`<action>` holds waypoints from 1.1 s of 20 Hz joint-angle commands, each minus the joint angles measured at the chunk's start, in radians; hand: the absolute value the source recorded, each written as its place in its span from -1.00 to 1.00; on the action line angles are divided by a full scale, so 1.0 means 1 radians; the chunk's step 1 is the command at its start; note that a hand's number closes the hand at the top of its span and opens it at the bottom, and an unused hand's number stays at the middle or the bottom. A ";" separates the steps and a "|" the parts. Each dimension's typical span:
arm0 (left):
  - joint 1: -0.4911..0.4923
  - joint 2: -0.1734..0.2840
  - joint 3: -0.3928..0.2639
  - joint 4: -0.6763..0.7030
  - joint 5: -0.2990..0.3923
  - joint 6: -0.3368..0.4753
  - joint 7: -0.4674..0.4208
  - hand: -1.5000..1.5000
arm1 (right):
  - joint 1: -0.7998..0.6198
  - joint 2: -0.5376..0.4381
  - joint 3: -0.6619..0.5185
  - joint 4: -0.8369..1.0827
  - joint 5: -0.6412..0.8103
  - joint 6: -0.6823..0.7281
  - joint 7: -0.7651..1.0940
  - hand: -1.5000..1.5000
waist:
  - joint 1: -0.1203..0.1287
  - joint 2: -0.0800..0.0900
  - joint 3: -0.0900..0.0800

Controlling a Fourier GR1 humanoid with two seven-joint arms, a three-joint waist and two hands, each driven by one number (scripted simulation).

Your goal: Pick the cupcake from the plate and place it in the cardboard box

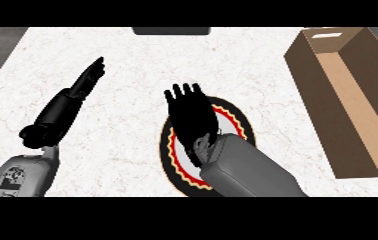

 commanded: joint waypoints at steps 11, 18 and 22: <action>0.068 -0.062 0.013 -0.044 -0.070 -0.021 -0.025 0.00 | 0.027 0.011 -0.015 0.104 0.066 -0.038 -0.062 -1.00 | 0.001 0.000 0.000; 0.046 -0.065 0.055 -0.026 -0.078 -0.051 -0.024 0.00 | 0.054 0.011 -0.019 0.139 0.088 -0.092 -0.090 -1.00 | 0.002 0.000 0.000; -0.051 -0.076 0.061 -0.021 -0.078 -0.056 0.069 0.00 | 0.017 0.011 0.008 0.227 0.051 -0.119 -0.130 -1.00 | 0.003 0.001 0.000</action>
